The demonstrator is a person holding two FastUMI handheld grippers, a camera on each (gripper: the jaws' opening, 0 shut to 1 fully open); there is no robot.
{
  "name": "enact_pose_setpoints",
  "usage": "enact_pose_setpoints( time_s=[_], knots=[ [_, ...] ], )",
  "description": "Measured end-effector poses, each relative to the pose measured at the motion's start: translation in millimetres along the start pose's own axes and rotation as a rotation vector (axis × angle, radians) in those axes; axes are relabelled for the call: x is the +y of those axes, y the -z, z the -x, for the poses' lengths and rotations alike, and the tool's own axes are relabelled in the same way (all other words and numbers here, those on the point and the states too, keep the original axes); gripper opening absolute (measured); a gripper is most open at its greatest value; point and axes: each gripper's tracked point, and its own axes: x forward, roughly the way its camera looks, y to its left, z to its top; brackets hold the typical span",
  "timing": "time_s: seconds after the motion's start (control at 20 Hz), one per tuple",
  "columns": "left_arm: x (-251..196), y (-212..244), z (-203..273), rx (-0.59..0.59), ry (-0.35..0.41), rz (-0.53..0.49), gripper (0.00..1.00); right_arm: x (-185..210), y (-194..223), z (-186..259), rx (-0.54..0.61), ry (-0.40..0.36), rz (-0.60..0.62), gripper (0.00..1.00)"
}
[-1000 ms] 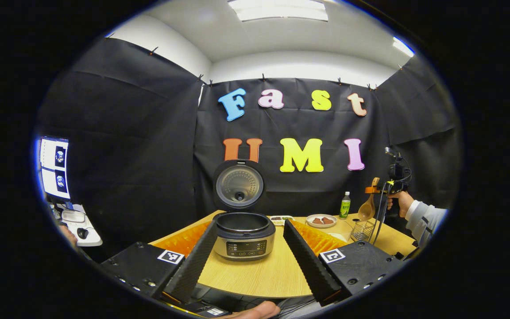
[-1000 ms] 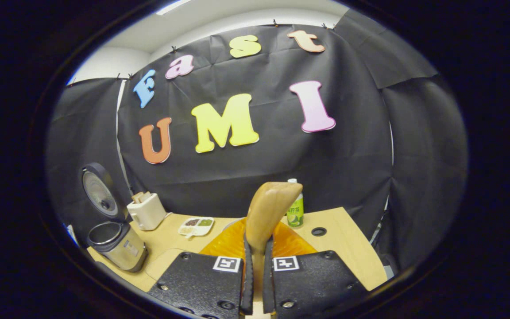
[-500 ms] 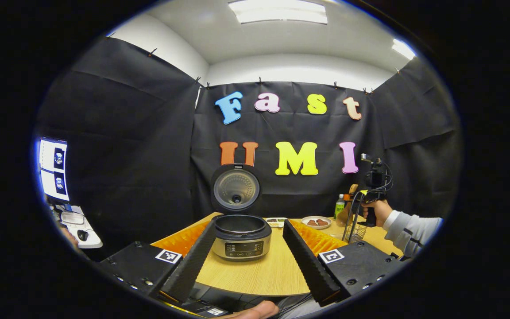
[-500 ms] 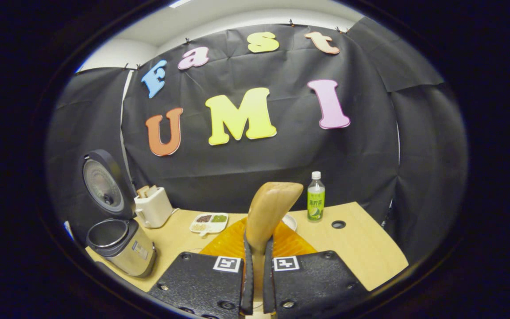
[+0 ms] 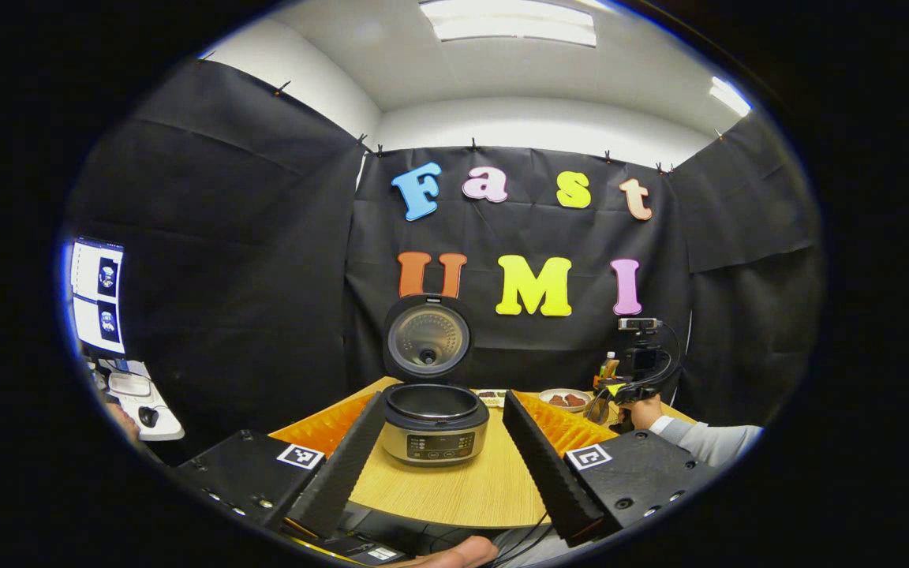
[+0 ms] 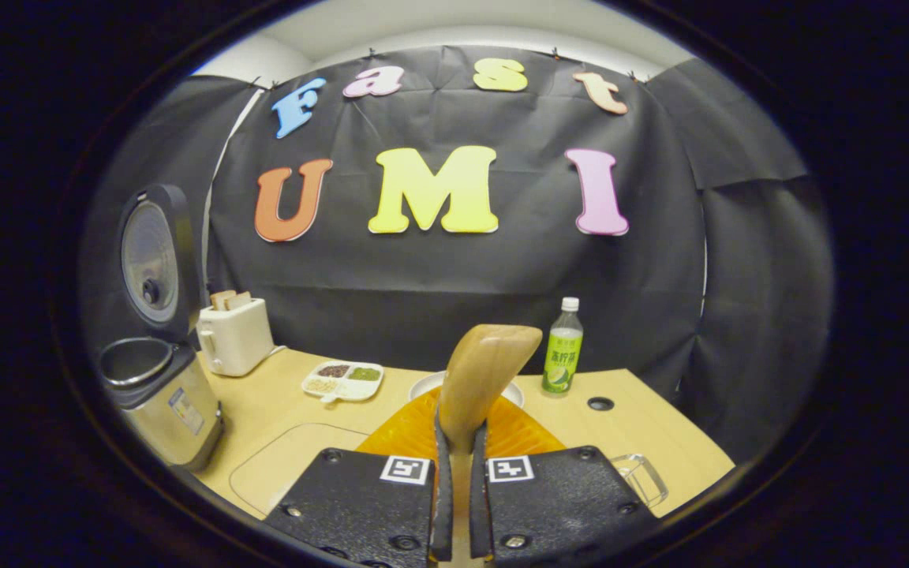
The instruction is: Close the left gripper, press the button to open the rice cooker; take a wooden spoon from the chopstick holder with the right hand, scoop a spoonful of rice and pour it into the rice cooker, then put the wooden spoon back into the chopstick holder.
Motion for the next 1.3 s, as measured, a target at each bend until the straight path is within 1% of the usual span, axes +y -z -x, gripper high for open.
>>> enact_pose_setpoints(
  time_s=[0.1, 0.15, 0.25, 0.4, 0.6, 0.7, 0.8, 0.95, 1.05, 1.1, 1.3],
  knots=[
    [2, 2, -2, -0.002, -0.003, -0.006, 0.94, 11, 19, -4, 0.032, 0.004, 0.042, 0.14],
    [2, 3, -4, 0.003, -0.001, -0.007, 0.94, 16, 26, -6, 0.04, -0.003, 0.039, 0.14],
    [0, 8, -5, 0.016, 0.004, -0.009, 0.94, 28, 29, -5, 0.036, -0.015, -0.026, 0.13],
    [5, 10, -6, 0.021, 0.002, -0.009, 0.94, 57, 35, -2, 0.085, -0.109, -0.177, 0.14],
    [7, 14, -6, 0.031, 0.001, -0.009, 0.95, 87, 34, 4, 0.127, -0.197, -0.298, 0.13],
    [10, 15, -6, 0.033, -0.002, -0.009, 0.94, 95, 35, 7, 0.149, -0.232, -0.363, 0.13],
    [12, 16, -6, 0.032, -0.005, 0.0, 0.94, 95, 35, 8, 0.17, -0.245, -0.44, 0.13],
    [12, 18, -6, 0.036, -0.006, 0.005, 0.94, 86, 41, 4, 0.234, -0.272, -0.659, 0.13],
    [15, 22, -7, 0.043, -0.011, 0.005, 0.94, 75, 47, -2, 0.276, -0.273, -0.805, 0.13],
    [15, 20, -7, 0.044, -0.014, 0.008, 0.95, 69, 56, -6, 0.289, -0.268, -0.822, 0.13],
    [13, 25, -9, 0.057, -0.02, 0.004, 0.95, 49, 50, -2, 0.297, -0.285, -0.973, 0.13]
  ],
)
